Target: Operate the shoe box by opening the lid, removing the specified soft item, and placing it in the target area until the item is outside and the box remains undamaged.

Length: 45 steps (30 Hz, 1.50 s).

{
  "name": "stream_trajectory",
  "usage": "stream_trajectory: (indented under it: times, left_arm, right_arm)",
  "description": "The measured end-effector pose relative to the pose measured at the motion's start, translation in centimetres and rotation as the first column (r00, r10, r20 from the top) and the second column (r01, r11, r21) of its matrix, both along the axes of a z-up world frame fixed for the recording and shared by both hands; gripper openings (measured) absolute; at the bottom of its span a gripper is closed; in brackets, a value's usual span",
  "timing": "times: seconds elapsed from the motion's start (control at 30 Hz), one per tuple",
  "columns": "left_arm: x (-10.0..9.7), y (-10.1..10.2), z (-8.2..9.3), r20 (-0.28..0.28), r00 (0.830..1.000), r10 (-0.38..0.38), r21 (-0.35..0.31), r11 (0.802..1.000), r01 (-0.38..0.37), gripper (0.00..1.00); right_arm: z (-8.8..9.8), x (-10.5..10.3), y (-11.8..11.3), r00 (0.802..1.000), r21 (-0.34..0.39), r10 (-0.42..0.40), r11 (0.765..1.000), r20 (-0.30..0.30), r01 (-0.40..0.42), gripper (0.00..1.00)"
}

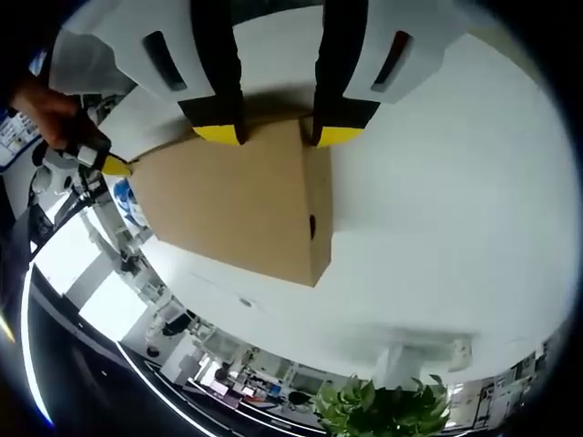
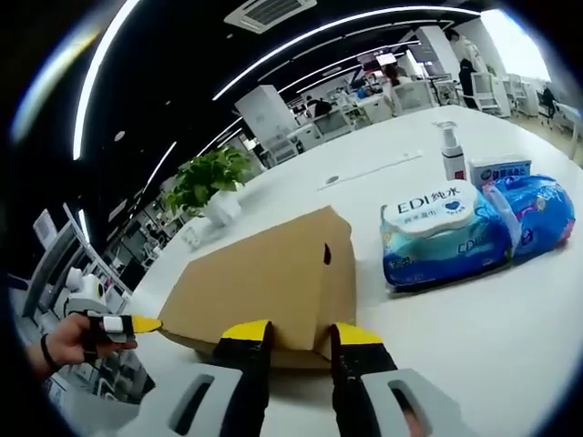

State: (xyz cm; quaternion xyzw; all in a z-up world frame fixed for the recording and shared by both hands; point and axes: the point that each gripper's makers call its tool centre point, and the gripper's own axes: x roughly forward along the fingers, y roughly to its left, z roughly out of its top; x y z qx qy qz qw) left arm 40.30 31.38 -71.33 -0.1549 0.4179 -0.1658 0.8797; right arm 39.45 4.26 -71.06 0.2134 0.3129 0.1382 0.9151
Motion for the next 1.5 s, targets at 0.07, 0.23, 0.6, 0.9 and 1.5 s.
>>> stream_trajectory:
  times: [0.07, 0.23, 0.6, 0.9, 1.5]
  left_arm:
    - [0.9, -0.2, 0.0, -0.001, 1.000, 0.002, -0.001, 1.000, -0.002, 0.29]
    - [3.6, -0.6, 0.0, -0.007, 1.000, 0.002, -0.004, 1.000, -0.002, 0.29]
    - [8.3, -2.3, 0.0, -0.005, 1.000, -0.010, 0.003, 1.000, 0.010, 0.29]
    - [9.1, -3.3, 0.3, -0.011, 1.000, -0.024, 0.012, 1.000, 0.024, 0.29]
    - [4.2, -2.0, 2.0, 0.097, 0.995, -0.024, 0.041, 0.999, 0.020, 0.40]
  right_arm:
    - [0.0, 0.8, -0.2, 1.000, -0.006, 0.000, 1.000, 0.000, 0.000, 0.21]
    - [-0.1, 2.6, -0.7, 1.000, 0.001, 0.003, 1.000, -0.005, -0.003, 0.22]
    - [0.7, 6.3, -1.7, 1.000, -0.025, -0.007, 1.000, -0.005, 0.007, 0.22]
    - [0.9, 6.7, -2.1, 1.000, -0.042, -0.004, 0.999, -0.007, 0.003, 0.22]
    - [2.7, 2.0, -6.6, 0.997, -0.133, 0.010, 0.991, 0.077, 0.000, 0.38]
